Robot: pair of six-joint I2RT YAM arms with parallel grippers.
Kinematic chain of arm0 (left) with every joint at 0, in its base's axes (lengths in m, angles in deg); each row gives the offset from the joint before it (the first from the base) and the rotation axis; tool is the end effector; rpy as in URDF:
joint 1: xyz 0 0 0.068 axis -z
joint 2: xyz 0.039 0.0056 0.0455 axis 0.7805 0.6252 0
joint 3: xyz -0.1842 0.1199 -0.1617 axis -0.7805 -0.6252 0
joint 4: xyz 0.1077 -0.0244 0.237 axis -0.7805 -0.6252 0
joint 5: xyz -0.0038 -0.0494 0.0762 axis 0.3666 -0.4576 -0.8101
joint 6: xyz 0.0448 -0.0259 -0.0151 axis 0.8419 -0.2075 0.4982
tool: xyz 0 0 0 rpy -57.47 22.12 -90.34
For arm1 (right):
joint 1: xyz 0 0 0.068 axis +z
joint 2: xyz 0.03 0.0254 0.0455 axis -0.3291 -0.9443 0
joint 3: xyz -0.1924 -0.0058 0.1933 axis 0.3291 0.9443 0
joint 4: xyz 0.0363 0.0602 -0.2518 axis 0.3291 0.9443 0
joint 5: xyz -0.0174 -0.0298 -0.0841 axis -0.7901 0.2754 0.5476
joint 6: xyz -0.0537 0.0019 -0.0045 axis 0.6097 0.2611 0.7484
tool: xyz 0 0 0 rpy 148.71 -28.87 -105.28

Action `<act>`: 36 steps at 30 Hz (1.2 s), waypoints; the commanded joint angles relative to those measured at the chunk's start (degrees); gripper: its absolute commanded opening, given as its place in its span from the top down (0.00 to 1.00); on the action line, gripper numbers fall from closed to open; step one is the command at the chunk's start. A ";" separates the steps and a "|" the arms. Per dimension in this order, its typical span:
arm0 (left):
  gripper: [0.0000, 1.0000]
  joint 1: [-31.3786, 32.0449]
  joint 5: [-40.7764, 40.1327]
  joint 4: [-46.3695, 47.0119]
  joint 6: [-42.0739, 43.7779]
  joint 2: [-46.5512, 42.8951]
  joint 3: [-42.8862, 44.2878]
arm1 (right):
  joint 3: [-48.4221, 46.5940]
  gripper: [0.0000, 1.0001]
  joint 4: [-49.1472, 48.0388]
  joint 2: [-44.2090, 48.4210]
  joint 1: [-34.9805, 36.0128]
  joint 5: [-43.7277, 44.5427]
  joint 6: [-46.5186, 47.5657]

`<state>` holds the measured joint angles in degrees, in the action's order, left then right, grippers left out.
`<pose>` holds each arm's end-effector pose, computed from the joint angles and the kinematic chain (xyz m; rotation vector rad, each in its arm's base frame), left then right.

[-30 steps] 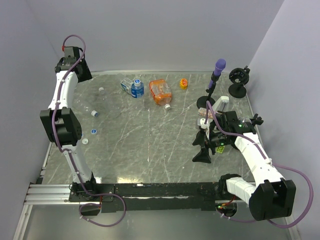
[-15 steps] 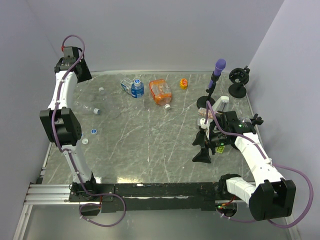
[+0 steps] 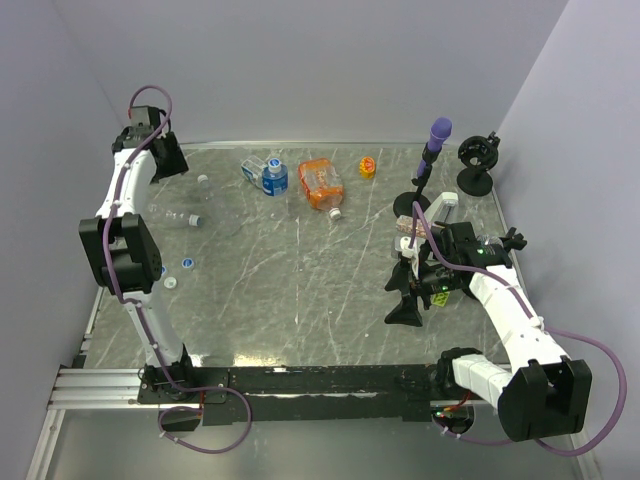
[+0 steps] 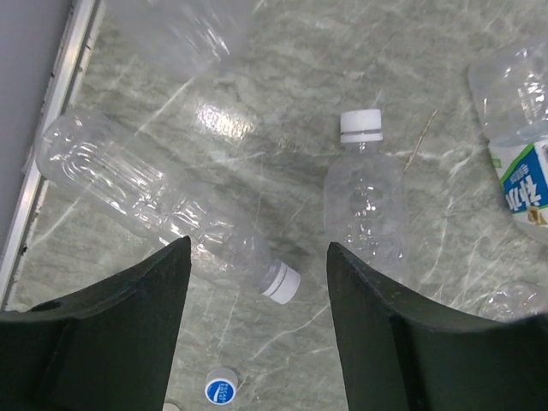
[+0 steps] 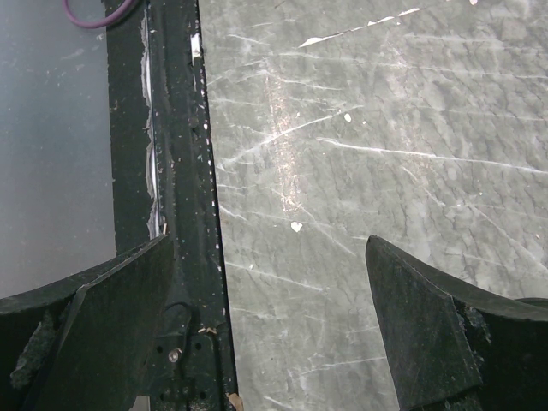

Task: Unscrew the bottle caps
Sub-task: Place the plastic bottle at the center of the board, then pick up the plastic bottle at the center of the board.

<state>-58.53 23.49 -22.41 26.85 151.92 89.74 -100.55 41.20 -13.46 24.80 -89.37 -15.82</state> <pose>0.4458 0.0618 0.3066 -0.5607 2.3451 0.1015 0.1583 0.0473 0.2570 -1.3582 1.7647 1.0799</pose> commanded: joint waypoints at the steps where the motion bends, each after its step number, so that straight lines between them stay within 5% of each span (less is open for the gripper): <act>1: 0.32 -0.60 1.74 1.76 -1.24 -3.58 -0.43 | -0.77 0.01 -0.20 0.24 -0.31 -1.44 1.55; 10: 0.29 -0.86 2.19 1.94 -1.15 -3.49 -0.25 | -0.77 0.01 -0.20 0.24 -0.14 -1.36 1.55; 16: 0.16 -2.97 2.28 5.53 -5.97 -2.62 -1.92 | -0.77 0.01 -0.11 0.15 -0.22 -1.35 1.55; 36: 0.14 -3.94 -7.56 0.18 -21.98 20.14 16.36 | -0.94 0.01 -0.11 -1.52 -0.22 -0.91 1.37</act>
<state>-62.57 20.75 -19.92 8.89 169.77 101.68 -100.55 40.99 -14.23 24.80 -89.11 -15.82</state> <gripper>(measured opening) 0.865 0.993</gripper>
